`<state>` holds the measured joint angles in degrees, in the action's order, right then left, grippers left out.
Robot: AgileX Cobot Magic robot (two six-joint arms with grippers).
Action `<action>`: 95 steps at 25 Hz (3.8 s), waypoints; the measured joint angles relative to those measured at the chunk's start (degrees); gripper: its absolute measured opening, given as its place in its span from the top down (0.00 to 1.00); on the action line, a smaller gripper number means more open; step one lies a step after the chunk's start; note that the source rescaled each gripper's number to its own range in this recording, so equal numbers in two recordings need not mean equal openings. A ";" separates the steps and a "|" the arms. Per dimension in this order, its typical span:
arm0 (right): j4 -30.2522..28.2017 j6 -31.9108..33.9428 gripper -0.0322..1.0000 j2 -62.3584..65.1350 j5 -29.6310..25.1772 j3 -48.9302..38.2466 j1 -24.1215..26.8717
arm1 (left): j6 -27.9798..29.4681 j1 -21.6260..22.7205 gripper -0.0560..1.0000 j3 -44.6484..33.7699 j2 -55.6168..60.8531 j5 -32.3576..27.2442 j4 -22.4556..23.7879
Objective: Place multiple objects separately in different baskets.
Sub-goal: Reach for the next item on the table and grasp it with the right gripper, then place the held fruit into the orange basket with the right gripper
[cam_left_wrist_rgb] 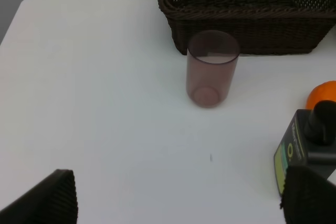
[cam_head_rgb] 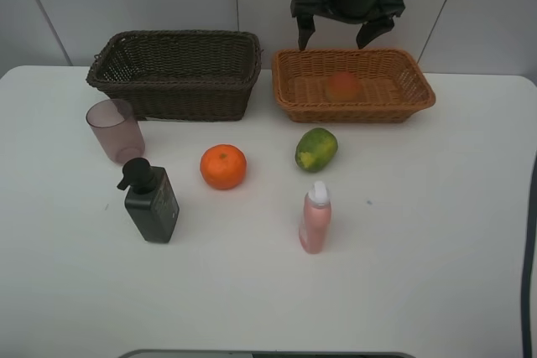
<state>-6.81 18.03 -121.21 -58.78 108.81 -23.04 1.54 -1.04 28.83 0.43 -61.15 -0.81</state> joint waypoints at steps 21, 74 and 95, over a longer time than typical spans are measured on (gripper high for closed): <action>-5.58 30.79 0.00 9.63 9.79 -27.21 -9.43 | 0.00 0.00 0.00 0.00 0.00 0.00 0.00; -9.03 38.15 0.47 -2.99 14.91 -27.52 -10.48 | 0.00 0.00 0.00 0.00 0.00 0.00 0.00; -7.05 29.93 0.47 1.03 12.13 -27.68 -10.48 | 0.00 0.00 0.00 0.00 0.00 0.00 0.00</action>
<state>-13.86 47.96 -120.18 -46.65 81.12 -33.52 1.54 -1.04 28.83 0.43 -61.15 -0.81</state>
